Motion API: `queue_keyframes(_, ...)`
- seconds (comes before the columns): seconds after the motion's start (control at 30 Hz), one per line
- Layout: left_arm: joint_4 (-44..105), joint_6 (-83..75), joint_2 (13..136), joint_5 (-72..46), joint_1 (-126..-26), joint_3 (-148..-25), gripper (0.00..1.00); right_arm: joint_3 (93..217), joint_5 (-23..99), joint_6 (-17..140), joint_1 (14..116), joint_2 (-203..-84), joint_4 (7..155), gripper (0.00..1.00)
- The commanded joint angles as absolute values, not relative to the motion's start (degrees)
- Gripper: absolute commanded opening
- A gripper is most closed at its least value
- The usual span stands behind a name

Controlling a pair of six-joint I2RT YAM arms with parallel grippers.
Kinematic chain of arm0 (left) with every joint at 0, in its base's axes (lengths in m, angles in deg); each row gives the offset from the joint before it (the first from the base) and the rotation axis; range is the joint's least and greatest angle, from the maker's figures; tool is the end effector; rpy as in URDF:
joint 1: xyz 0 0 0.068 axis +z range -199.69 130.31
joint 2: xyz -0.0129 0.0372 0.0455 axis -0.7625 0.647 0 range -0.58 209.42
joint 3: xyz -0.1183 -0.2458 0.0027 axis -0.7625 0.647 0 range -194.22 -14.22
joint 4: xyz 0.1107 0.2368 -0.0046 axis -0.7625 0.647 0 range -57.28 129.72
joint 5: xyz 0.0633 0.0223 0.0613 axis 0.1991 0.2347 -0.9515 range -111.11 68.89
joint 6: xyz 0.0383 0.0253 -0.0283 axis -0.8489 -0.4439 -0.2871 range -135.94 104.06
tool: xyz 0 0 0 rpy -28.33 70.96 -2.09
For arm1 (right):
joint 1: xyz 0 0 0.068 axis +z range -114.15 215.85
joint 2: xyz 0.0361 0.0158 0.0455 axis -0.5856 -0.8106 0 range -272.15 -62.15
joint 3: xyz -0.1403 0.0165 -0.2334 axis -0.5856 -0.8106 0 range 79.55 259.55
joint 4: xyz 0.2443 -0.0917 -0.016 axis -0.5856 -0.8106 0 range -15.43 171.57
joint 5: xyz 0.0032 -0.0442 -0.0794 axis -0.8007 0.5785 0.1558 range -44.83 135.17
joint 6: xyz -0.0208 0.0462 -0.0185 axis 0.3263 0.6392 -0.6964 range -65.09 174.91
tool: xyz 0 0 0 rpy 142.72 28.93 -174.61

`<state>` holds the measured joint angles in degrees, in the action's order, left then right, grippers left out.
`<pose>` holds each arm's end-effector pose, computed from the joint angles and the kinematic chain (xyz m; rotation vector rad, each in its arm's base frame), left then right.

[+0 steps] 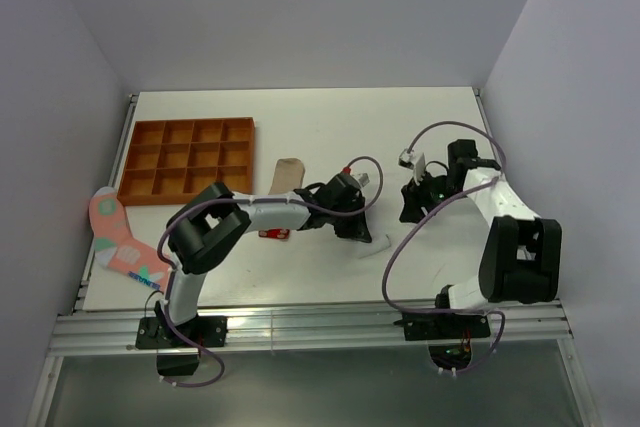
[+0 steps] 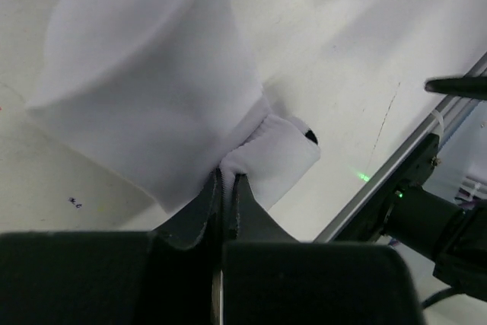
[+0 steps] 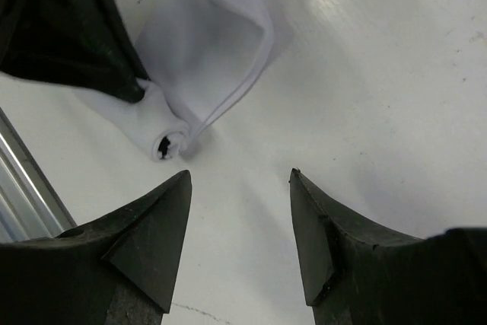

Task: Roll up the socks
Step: Roll the sock at the center of the board.

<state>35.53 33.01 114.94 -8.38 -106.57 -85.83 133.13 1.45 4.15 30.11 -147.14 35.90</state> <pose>0.2264 -0.3614 0.1458 0.3025 2.6561 -1.0249 0.2609 -0.0015 0.2028 -1.0575 2.2558 0.7461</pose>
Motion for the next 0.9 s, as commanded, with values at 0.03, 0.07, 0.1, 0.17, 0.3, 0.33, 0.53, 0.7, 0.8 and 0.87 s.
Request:
queue_keyframes(0.03,56.26,27.48,120.79,-4.32,-104.71,-84.26,0.0,129.21,0.0,-4.13,31.8,-139.78,38.33,0.61)
queue_keyframes(0.07,58.1,27.13,121.32,-2.93,-104.1,-84.88,0.0,127.29,-0.09,-6.67,32.5,-138.63,38.41,0.61)
queue_keyframes(0.1,58.82,26.6,121.67,-2.13,-103.74,-86.1,0.0,126.14,-0.18,-8.18,33.64,-137.31,38.41,0.61)
queue_keyframes(0.17,61.71,25.9,123.07,-1.51,-102.78,-87.69,0.0,122.38,0.43,-10.47,35.14,-133.27,39.64,0.61)
queue_keyframes(0.3,64.89,24.31,125.71,1.91,-101.98,-91.81,0.0,117.0,2.63,-11.18,41.28,-127.2,43.94,0.61)
queue_keyframes(0.33,65.5,24.05,126.15,2.27,-101.89,-92.43,0.0,116.29,2.89,-11.18,42.08,-125.36,45.08,0.62)
queue_keyframes(0.53,69.72,22.2,129.75,4.11,-101.1,-95.86,0.01,112.77,8.69,-11.18,50.42,-122.8,47.9,0.62)
queue_keyframes(0.7,71.04,21.06,131.17,5.26,-100.75,-97.45,0.0,110.31,14.65,-11.35,55.96,-121.92,50.8,0.61)
queue_keyframes(0.8,71.48,20.88,132.04,5.61,-100.66,-97.98,0.0,109.61,16.6,-11.18,59.83,-121.83,51.95,0.61)
queue_keyframes(0.87,71.22,20.88,132.4,5.87,-100.66,-97.89,0.0,109.17,18.18,-11.01,61.94,-121.74,52.74,0.61)
